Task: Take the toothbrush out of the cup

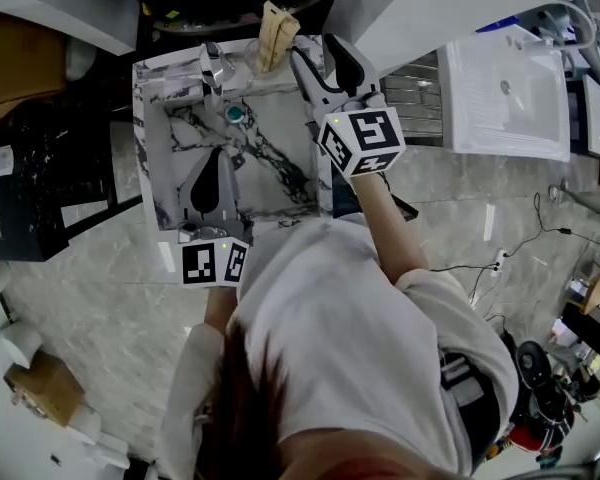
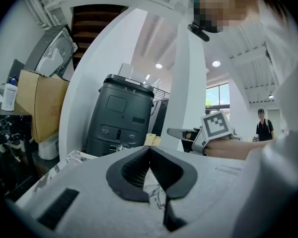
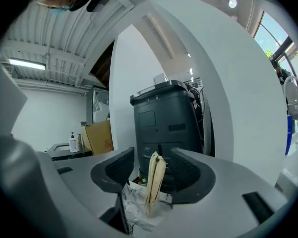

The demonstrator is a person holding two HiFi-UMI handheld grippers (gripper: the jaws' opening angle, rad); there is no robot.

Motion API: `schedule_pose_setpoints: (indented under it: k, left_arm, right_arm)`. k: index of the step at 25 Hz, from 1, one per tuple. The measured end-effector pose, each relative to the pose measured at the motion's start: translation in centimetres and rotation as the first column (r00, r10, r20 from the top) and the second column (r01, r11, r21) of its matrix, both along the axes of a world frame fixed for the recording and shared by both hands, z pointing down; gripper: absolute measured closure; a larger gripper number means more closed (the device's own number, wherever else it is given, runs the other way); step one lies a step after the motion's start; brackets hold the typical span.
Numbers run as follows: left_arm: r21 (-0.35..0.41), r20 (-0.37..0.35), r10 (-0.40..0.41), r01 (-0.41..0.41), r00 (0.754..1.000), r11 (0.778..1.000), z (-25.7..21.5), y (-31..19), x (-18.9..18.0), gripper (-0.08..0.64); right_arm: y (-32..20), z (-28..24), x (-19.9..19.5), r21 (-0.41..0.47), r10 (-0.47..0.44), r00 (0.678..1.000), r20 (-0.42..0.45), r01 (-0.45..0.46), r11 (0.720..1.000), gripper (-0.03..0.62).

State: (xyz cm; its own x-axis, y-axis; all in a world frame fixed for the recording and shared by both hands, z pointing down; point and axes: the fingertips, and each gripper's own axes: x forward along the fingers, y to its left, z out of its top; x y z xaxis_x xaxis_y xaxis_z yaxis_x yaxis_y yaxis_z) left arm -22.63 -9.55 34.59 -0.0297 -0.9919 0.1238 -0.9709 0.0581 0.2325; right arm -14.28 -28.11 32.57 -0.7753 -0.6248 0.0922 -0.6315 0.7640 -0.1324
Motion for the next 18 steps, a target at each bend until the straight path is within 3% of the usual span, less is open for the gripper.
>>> schedule_pose_setpoints:
  k: [10,18]
  left_arm:
    - [-0.044,0.01,-0.026,0.026,1.0,0.999,0.5,-0.9,-0.9,0.549]
    - [-0.075,0.007,-0.032,0.033,0.999,0.997,1.3,-1.6,-1.1,0.549]
  right_arm:
    - [-3.2,6.1,-3.5,-0.123,0.021,0.999,-0.031,-0.025,0.992,0.377]
    - [-5.5,8.9,-7.1,-0.139,0.071,0.996,-0.061,-0.079,0.987,0.376]
